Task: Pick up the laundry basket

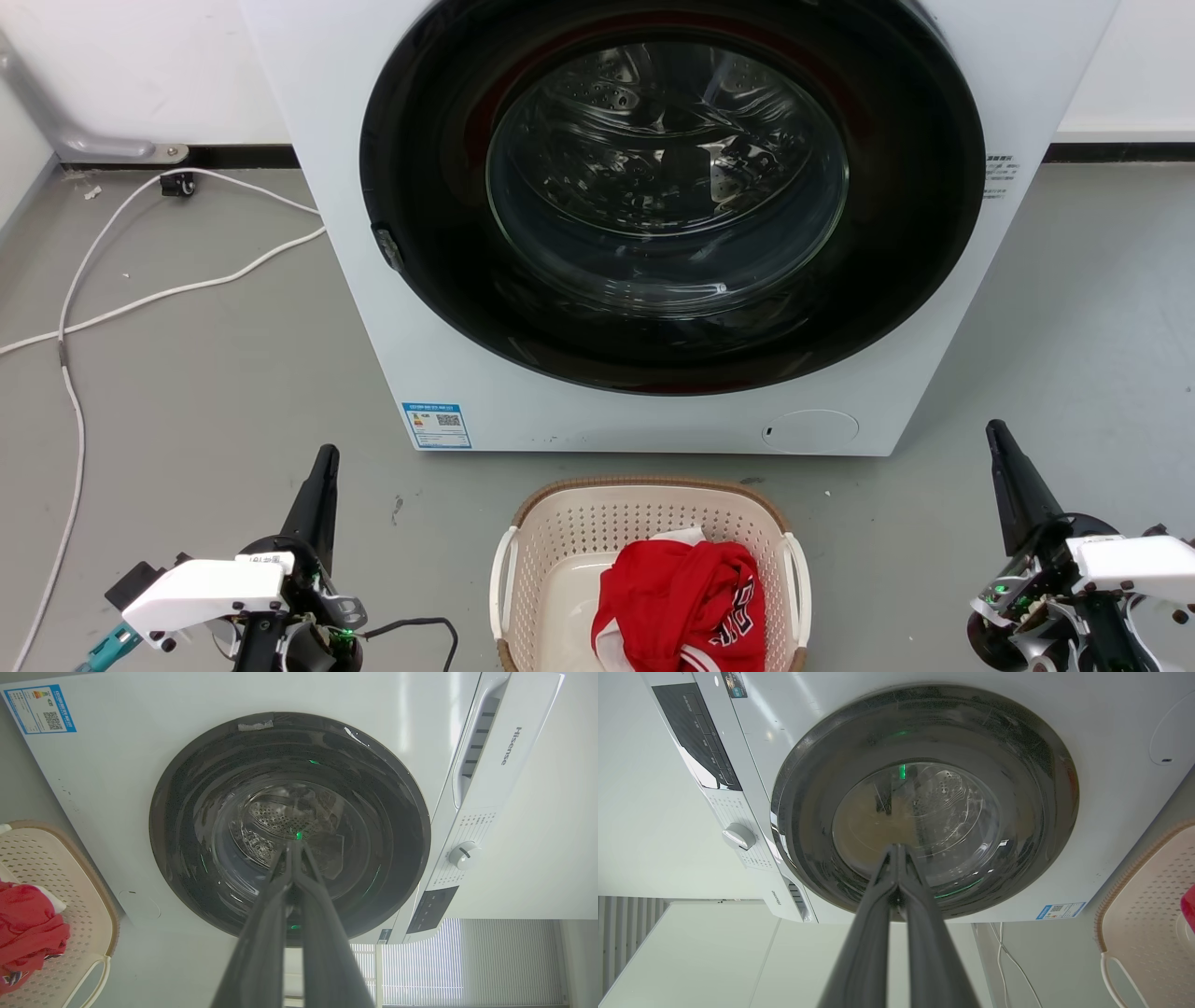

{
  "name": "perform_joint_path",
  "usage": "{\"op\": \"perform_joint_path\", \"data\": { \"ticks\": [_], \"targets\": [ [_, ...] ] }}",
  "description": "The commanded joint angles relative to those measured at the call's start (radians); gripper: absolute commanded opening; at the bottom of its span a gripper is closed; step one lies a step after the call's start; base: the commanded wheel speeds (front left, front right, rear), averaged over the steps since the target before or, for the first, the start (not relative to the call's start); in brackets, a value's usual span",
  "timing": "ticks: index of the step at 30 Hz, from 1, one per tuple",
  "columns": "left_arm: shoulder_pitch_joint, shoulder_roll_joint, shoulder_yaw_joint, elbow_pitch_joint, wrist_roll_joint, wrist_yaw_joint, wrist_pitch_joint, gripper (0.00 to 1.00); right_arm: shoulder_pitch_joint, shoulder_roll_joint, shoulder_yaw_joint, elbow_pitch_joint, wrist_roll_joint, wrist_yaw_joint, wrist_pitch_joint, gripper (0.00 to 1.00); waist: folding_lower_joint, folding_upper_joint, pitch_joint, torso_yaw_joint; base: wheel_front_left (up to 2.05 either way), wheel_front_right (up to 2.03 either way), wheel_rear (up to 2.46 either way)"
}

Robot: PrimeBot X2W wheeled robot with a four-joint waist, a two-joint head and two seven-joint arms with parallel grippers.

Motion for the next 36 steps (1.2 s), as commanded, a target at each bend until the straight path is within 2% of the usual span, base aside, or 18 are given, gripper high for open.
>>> {"op": "perform_joint_path", "data": {
  "ticks": [1, 24, 25, 29, 36],
  "targets": [
    [-0.01, -0.001, 0.002, 0.002, 0.004, -0.003, 0.003, 0.0, -0.011, 0.003, -0.002, 0.001, -0.002, 0.0, 0.003, 0.0, 0.0, 0.0, 0.0, 0.0, 0.0, 0.0, 0.0],
    [-0.01, -0.004, 0.007, 0.002, 0.008, -0.003, 0.006, 0.0, -0.011, 0.005, -0.004, 0.001, -0.005, 0.0, 0.005, 0.0, 0.0, 0.0, 0.0, 0.0, 0.0, 0.0, 0.0],
    [0.0, -0.003, 0.004, 0.0, 0.004, 0.0, 0.004, 1.0, 0.0, 0.002, -0.003, 0.0, -0.002, 0.0, 0.002, 1.0, 0.0, 0.0, 0.0, 0.0, 0.0, 0.0, 0.0],
    [0.027, -0.01, 0.001, 0.032, 0.005, 0.001, 0.003, 1.0, 0.028, 0.005, -0.001, 0.03, -0.002, 0.0, 0.001, 1.0, 0.0, 0.0, 0.0, 0.0, 0.0, 0.0, 0.0],
    [0.039, -0.01, -0.015, 0.0, 0.031, 0.001, -0.033, 1.0, 0.044, 0.005, 0.006, 0.0, -0.018, 0.0, -0.035, 1.0, 0.0, 0.0, 0.001, 0.0, 0.0, 0.0, 0.0]
  ]
}}
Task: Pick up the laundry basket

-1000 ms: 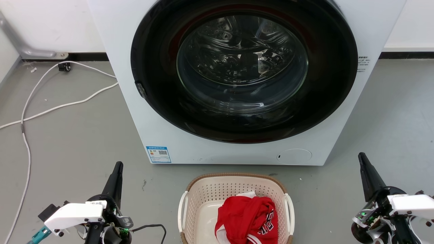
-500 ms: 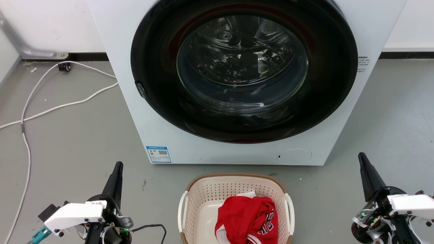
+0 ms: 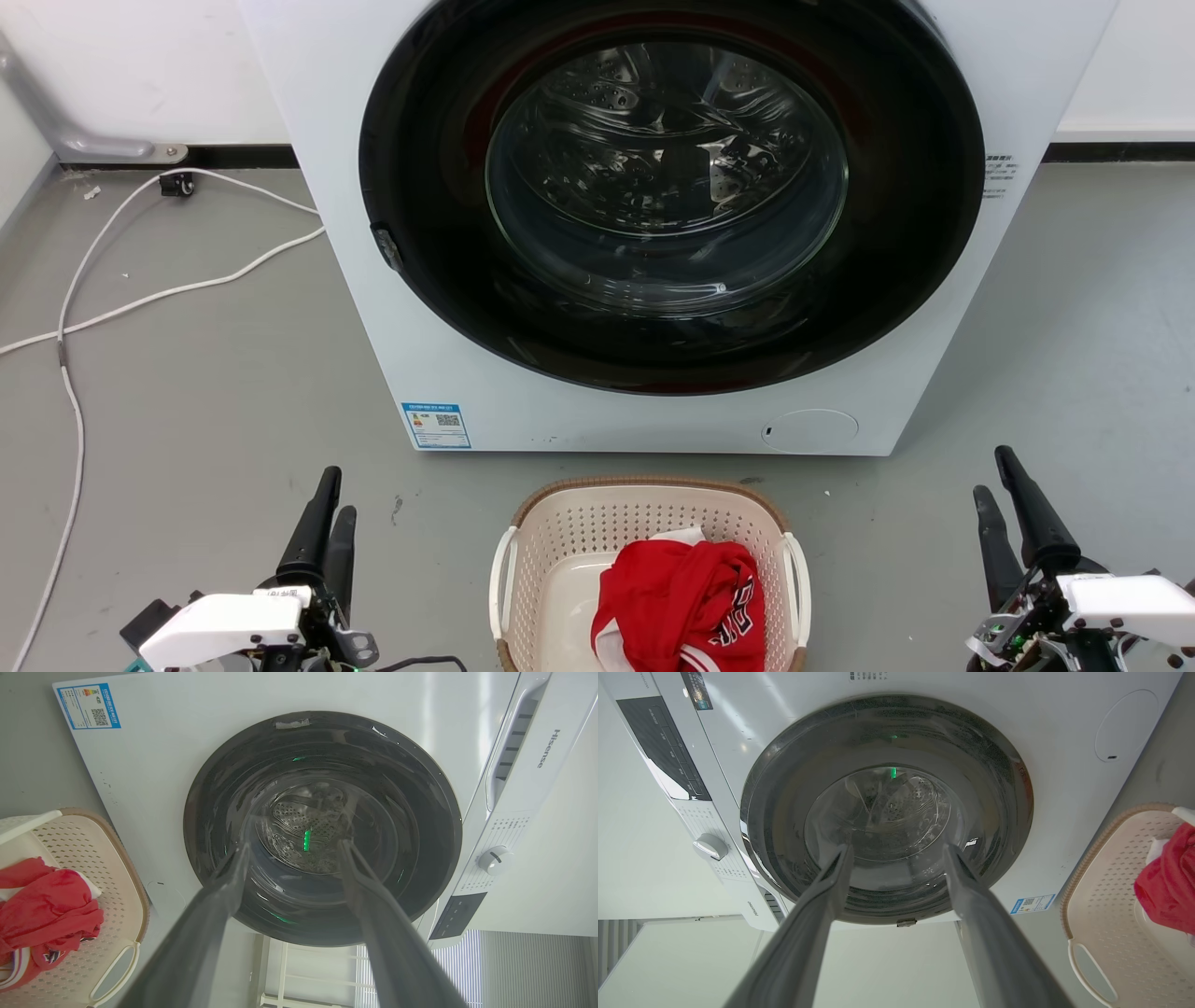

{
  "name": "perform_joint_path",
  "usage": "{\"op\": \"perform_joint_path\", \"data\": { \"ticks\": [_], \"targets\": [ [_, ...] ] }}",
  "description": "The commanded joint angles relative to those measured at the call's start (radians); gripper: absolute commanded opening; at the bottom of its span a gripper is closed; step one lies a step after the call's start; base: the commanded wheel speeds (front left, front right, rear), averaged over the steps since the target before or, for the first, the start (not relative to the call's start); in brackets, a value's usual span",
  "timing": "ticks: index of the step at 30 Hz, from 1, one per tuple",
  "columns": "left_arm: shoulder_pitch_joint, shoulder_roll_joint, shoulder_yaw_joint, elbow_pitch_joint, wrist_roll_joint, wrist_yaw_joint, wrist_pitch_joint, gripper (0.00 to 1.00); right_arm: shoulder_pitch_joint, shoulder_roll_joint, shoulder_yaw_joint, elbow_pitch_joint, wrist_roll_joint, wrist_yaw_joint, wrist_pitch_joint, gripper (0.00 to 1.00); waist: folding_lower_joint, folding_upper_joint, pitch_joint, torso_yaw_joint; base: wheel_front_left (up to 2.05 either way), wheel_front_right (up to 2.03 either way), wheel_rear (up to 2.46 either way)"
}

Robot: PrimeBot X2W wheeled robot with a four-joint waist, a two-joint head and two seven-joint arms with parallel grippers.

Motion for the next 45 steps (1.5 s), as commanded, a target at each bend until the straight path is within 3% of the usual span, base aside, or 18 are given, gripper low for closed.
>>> {"op": "perform_joint_path", "data": {
  "ticks": [1, 14, 27, 34, 40, 45],
  "targets": [
    [-0.008, 0.004, -0.005, -0.03, 0.013, -0.001, -0.014, 1.0, -0.009, -0.003, 0.002, -0.03, -0.012, 0.001, -0.014, 1.0, 0.0, 0.0, 0.0, 0.0, 0.0, 0.0, 0.0],
    [0.015, 0.004, 0.016, -0.069, 0.096, -0.001, -0.072, 1.0, 0.009, -0.002, -0.015, -0.063, -0.11, 0.002, -0.073, 1.0, 0.0, 0.0, 0.001, 0.001, 0.0, 0.0, 0.0],
    [0.002, 0.004, 0.089, -0.083, 0.25, 0.017, -0.119, 1.0, 0.004, -0.002, -0.051, -0.137, -0.427, 0.002, -0.12, 1.0, 0.0, 0.0, 0.002, 0.005, 0.0, 0.0, 0.0],
    [-0.003, 0.004, 0.102, -0.191, 0.429, 0.036, -0.144, 1.0, 0.004, -0.002, -0.048, -0.21, -0.631, 0.002, -0.145, 1.0, 0.0, 0.0, 0.006, 0.007, 0.0, 0.0, 0.0],
    [0.014, 0.004, 0.031, -0.297, 0.629, 0.088, -0.166, 1.0, 0.004, -0.001, -0.034, -0.28, -0.804, 0.002, -0.168, 1.0, 0.0, 0.0, 0.01, 0.007, 0.0, 0.0, 0.0],
    [0.025, 0.004, -0.013, -0.342, 0.721, 0.099, -0.179, 1.0, 0.01, -0.001, -0.028, -0.306, -0.889, 0.002, -0.181, 1.0, 0.0, 0.0, 0.012, 0.007, 0.0, 0.0, 0.0]
  ]
}}
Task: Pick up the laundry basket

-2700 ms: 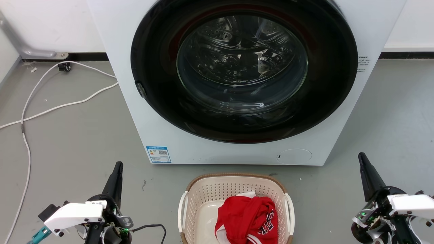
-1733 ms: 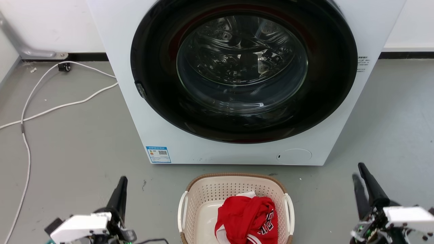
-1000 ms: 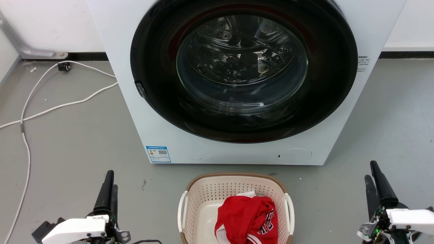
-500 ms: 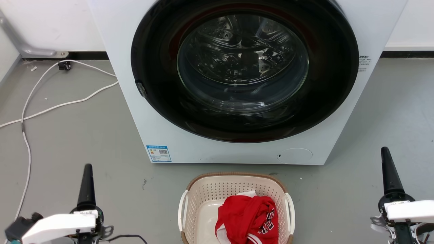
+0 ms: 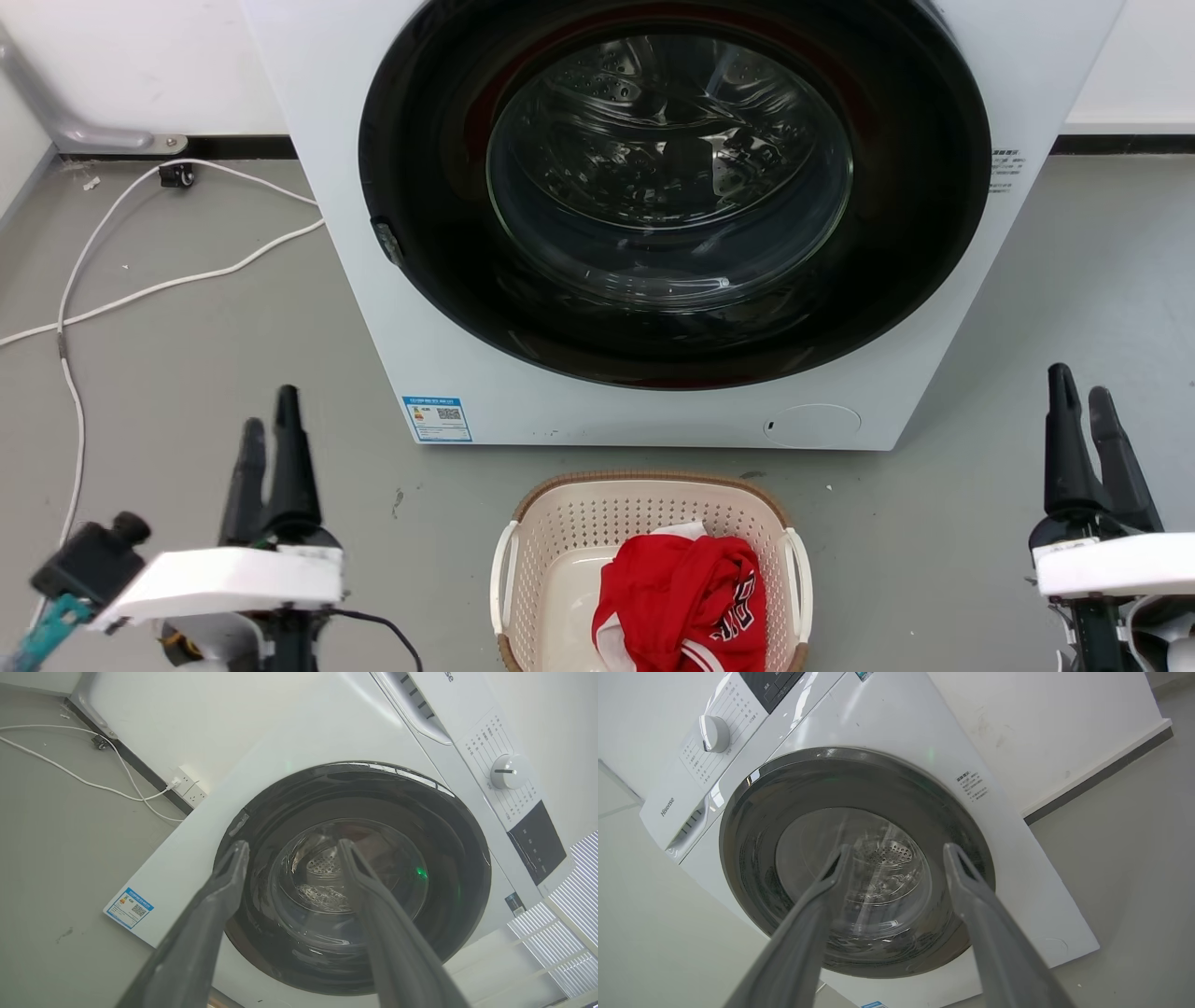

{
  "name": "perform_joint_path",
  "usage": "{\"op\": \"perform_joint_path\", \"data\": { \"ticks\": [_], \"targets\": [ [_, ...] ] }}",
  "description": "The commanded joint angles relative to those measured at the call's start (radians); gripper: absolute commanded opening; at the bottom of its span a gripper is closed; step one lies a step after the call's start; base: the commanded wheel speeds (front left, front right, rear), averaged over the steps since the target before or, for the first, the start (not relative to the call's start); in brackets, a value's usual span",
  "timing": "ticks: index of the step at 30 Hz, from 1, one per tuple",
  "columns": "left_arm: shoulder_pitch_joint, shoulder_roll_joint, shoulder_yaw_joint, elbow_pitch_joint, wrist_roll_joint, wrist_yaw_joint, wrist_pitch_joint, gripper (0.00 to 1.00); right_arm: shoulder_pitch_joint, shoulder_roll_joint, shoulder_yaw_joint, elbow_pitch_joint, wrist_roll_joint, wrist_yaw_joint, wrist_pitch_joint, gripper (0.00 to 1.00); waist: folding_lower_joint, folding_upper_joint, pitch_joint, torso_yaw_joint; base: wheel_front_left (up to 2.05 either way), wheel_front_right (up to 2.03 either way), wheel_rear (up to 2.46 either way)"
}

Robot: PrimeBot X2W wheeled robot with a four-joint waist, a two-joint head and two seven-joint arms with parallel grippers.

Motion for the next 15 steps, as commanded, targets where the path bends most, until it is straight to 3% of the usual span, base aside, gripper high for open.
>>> {"op": "perform_joint_path", "data": {
  "ticks": [1, 6, 15],
  "targets": [
    [0.008, 0.004, -0.017, -0.019, 0.033, 0.003, -0.011, 1.0, -0.003, -0.002, 0.006, -0.027, -0.043, 0.002, -0.01, 1.0, 0.0, -0.0001, 0.0, 0.0, 0.0, 0.0, 0.0],
    [0.024, 0.004, -0.07, -0.036, 0.153, -0.057, -0.028, 1.0, 0.013, -0.002, 0.031, -0.053, -0.157, 0.002, -0.027, 1.0, 0.0, -0.0001, 0.001, 0.0, 0.0, 0.0, 0.0],
    [0.032, 0.004, -0.13, -0.065, 0.373, -0.055, -0.054, 1.0, 0.038, -0.001, 0.062, -0.047, -0.313, 0.002, -0.053, 1.0, 0.0, -0.0001, 0.003, 0.0, 0.0, 0.0, 0.0]
  ]
}}
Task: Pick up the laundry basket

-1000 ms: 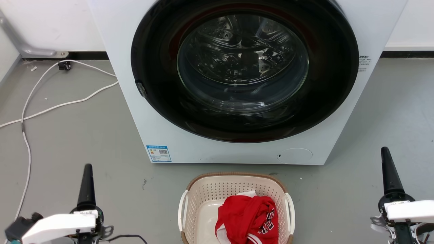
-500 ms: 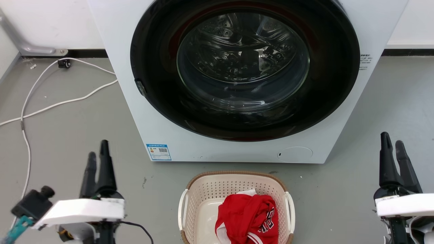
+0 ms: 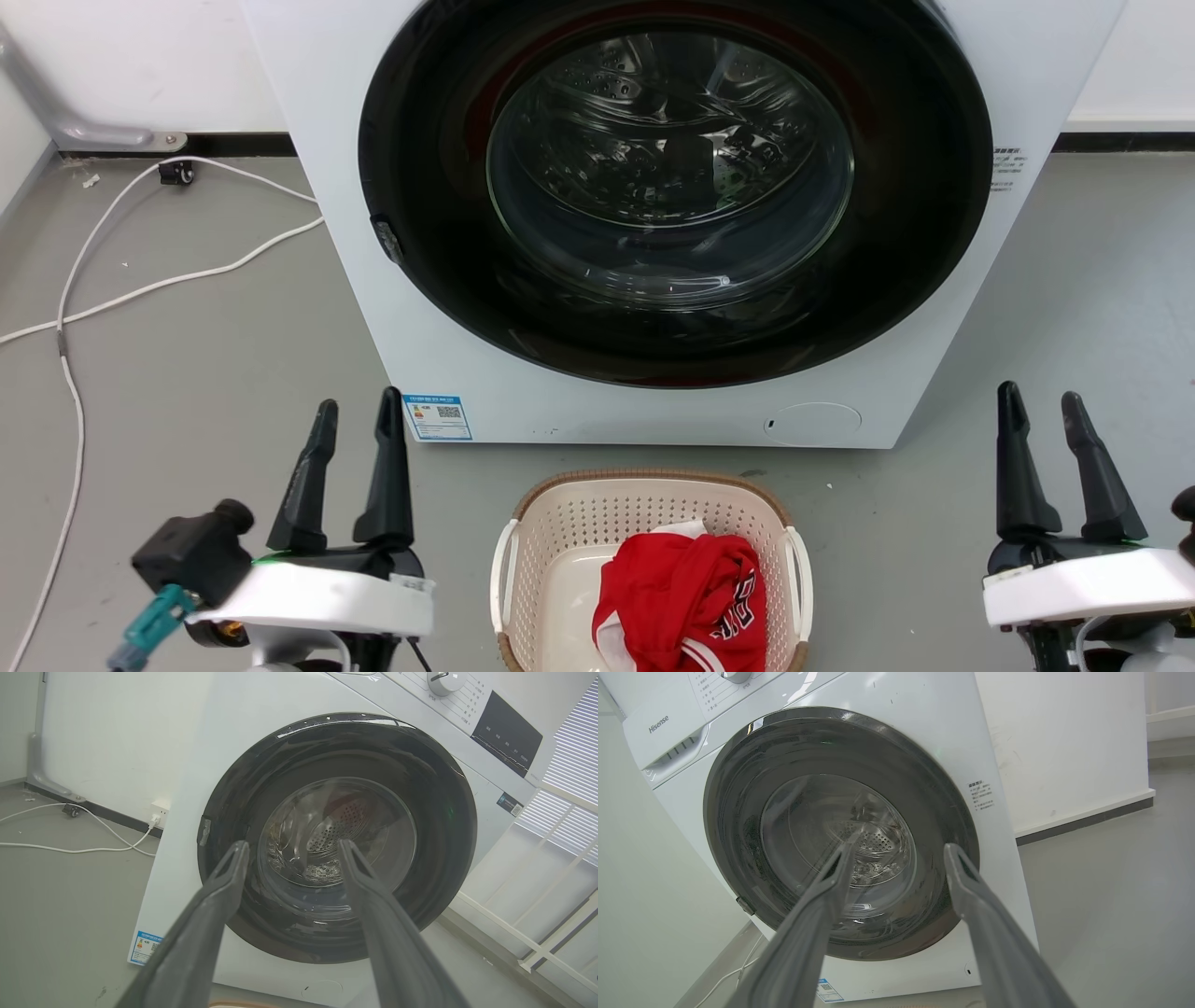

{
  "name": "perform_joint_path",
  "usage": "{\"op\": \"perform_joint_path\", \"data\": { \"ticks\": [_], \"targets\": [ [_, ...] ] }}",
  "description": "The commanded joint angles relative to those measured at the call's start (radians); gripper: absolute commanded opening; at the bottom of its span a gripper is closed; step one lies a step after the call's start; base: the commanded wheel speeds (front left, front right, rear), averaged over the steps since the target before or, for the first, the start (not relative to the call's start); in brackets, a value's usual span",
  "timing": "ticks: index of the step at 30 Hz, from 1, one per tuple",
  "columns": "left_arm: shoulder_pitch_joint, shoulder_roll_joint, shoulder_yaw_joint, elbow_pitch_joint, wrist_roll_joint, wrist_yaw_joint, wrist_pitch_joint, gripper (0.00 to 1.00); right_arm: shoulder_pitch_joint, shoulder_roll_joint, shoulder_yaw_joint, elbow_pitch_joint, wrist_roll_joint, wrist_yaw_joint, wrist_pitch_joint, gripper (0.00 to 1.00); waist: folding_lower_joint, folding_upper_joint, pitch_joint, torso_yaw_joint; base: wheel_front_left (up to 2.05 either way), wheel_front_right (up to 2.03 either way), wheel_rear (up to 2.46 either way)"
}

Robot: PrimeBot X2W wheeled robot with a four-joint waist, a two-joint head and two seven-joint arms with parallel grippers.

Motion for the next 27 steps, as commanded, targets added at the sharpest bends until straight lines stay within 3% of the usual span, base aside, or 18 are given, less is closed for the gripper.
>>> {"op": "perform_joint_path", "data": {
  "ticks": [1, 15, 27],
  "targets": [
    [0.002, 0.003, -0.012, -0.018, 0.044, 0.007, -0.012, 1.0, 0.003, -0.001, 0.005, -0.009, -0.041, 0.002, -0.01, 1.0, -0.0001, -0.0001, 0.0, 0.0, 0.0, 0.0, 0.0],
    [0.006, 0.07, -0.146, -0.005, 0.233, 0.109, -0.046, 1.0, 0.023, -0.001, 0.016, 0.022, -0.219, 0.002, -0.044, 1.0, -0.0001, -0.0001, -0.005, -0.001, 0.0, 0.0, 0.0],
    [0.014, 0.107, -0.225, 0.027, 0.326, 0.144, -0.077, 1.0, 0.031, 0.0, 0.021, 0.071, -0.347, 0.002, -0.077, 1.0, -0.0001, -0.0001, -0.004, -0.003, 0.0, 0.0, 0.0]
  ]
}}
